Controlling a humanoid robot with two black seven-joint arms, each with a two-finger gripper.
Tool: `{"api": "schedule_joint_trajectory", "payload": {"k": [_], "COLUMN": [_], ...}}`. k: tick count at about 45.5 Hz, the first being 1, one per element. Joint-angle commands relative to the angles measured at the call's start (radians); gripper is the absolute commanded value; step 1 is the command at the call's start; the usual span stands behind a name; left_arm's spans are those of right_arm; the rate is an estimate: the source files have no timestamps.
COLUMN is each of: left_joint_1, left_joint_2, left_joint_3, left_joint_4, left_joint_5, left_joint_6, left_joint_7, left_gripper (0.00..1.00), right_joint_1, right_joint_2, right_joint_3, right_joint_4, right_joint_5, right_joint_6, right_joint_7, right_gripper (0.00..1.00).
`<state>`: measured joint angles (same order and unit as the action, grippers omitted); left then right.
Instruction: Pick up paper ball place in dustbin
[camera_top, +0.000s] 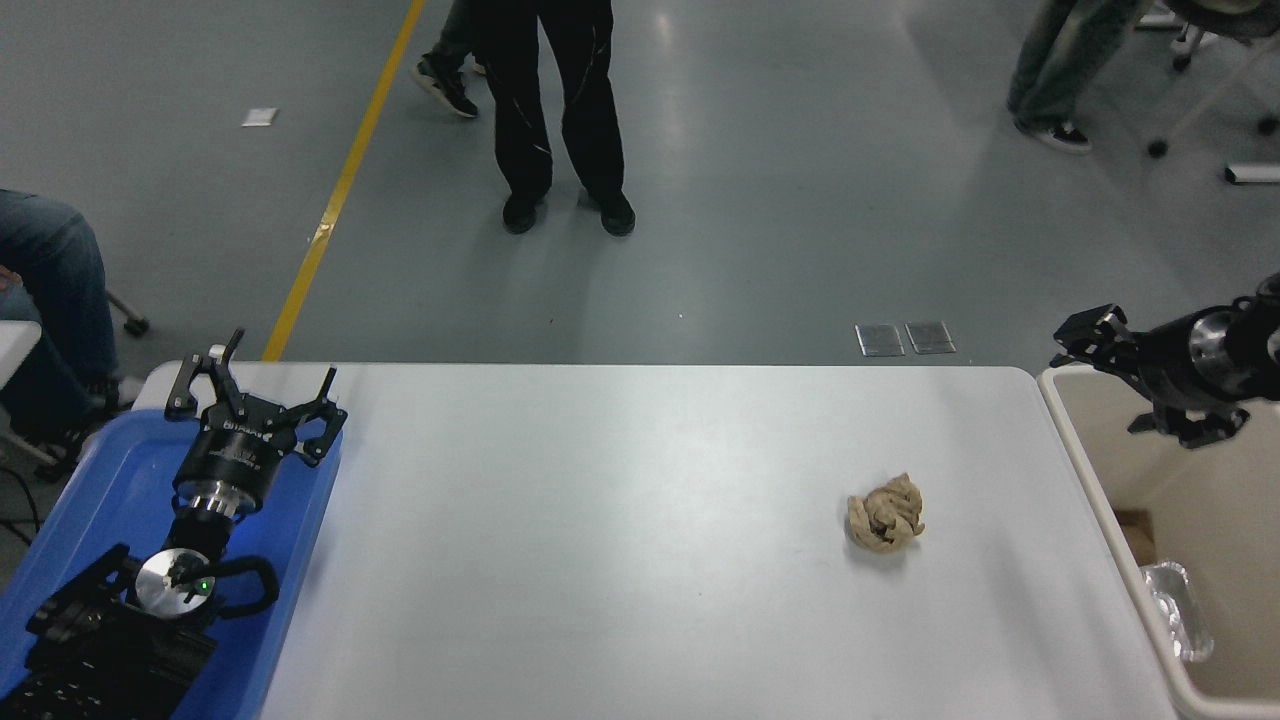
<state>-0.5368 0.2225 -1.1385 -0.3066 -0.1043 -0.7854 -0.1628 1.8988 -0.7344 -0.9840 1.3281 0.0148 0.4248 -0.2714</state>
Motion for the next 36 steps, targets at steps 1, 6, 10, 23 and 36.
{"api": "schedule_joint_trajectory", "payload": {"k": [1, 6, 10, 23, 36], "left_joint_1": [0.000, 0.000, 0.001, 0.001, 0.001], "left_joint_2": [0.001, 0.001, 0.001, 0.001, 0.001], "left_joint_3": [0.000, 0.000, -0.001, -0.001, -0.001], "left_joint_4": [0.000, 0.000, 0.000, 0.001, 0.000], "left_joint_5": [0.000, 0.000, 0.000, 0.000, 0.000], "left_joint_6": [0.000, 0.000, 0.000, 0.000, 0.000], "left_joint_7": [0.000, -0.001, -0.001, -0.001, -0.001], "left_gripper": [0.99, 0.99, 0.99, 0.99, 0.99], "right_joint_1": [0.431, 0.563, 0.669, 0.790, 0.655], "right_joint_2": [0.021, 0.036, 0.059, 0.099, 0.130], "right_joint_3": [-0.183, -0.183, -0.177, -0.070, -0.070], "right_joint_4": [0.350, 0.417, 0.417, 0.417, 0.413], "right_joint_5": [-0.004, -0.001, 0.001, 0.037, 0.025], "right_joint_6": [0.164, 0.279, 0.361, 0.361, 0.361], "right_joint_7": [0.003, 0.000, -0.008, -0.014, -0.014], "right_gripper": [1.00, 1.00, 1.00, 1.00, 1.00]}}
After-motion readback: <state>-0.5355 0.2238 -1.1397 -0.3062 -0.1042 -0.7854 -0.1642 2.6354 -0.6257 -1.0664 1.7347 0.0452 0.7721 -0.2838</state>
